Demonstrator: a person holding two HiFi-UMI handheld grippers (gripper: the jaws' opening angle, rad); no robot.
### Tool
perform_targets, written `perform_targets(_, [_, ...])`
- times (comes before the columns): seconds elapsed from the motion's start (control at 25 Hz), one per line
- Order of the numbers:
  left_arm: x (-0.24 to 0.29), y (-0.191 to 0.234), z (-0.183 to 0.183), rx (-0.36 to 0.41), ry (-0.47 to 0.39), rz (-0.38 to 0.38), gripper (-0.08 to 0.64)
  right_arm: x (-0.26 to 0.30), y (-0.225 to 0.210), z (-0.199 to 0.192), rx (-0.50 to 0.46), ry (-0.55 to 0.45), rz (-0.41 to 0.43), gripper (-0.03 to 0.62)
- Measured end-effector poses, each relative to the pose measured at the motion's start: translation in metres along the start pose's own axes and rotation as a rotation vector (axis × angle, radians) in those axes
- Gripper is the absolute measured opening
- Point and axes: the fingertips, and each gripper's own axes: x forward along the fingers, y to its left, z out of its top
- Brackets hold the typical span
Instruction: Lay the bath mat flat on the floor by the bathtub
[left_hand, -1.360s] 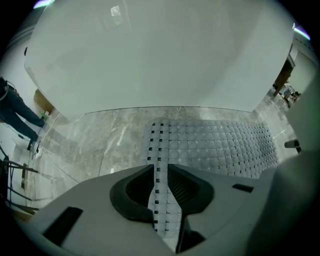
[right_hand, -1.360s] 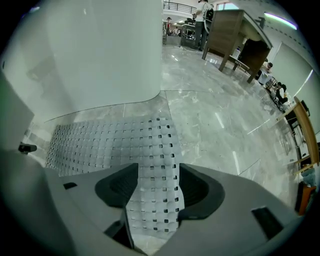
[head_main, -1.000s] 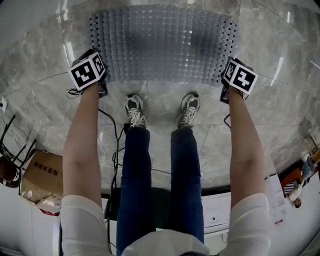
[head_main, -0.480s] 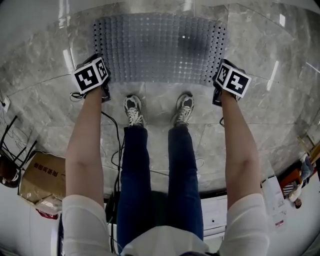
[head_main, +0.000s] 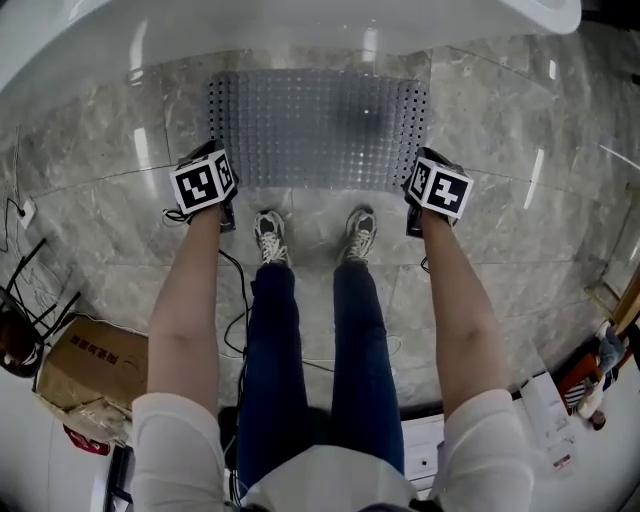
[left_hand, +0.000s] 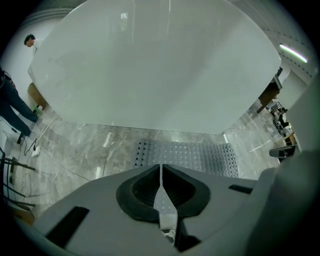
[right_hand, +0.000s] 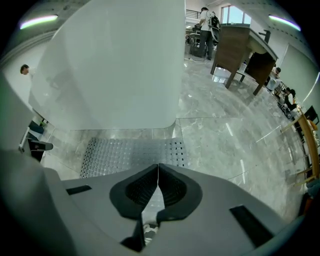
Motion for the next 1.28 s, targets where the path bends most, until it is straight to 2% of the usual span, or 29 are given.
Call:
perform_targets(0.36, [-0.069, -0.021, 0.019, 0.051, -0.038, -0.025, 0.044, -0.072, 0.019, 0.025, -0.023, -0.042, 0.033, 0.032])
perform_targets(0.52, [-0.101, -0.031, 0.022, 0.043, -0.039, -0.045, 0.044, -0.105, 0.022, 0.032, -0.012, -0.074, 0.05, 0.032])
perform_targets(0.72, [-0.138, -0.046, 0.044, 0.061, -0.089, -0.062, 0.044, -0.144, 0.023, 0.044, -0.004, -0.099, 0.061, 0.032])
perform_targets(1.04, [-0.216, -0.082, 0.055, 0.112, -0.13, -0.117, 0.044, -0.225, 0.032, 0.06, -0.01, -0.141, 0.075, 0.032])
perform_targets(1.28, [-0.277, -0.096, 0.077, 0.107, -0.198, -0.158, 0.044, -0.284, 0.042, 0.074, -0.013, -0.179, 0.082, 0.032])
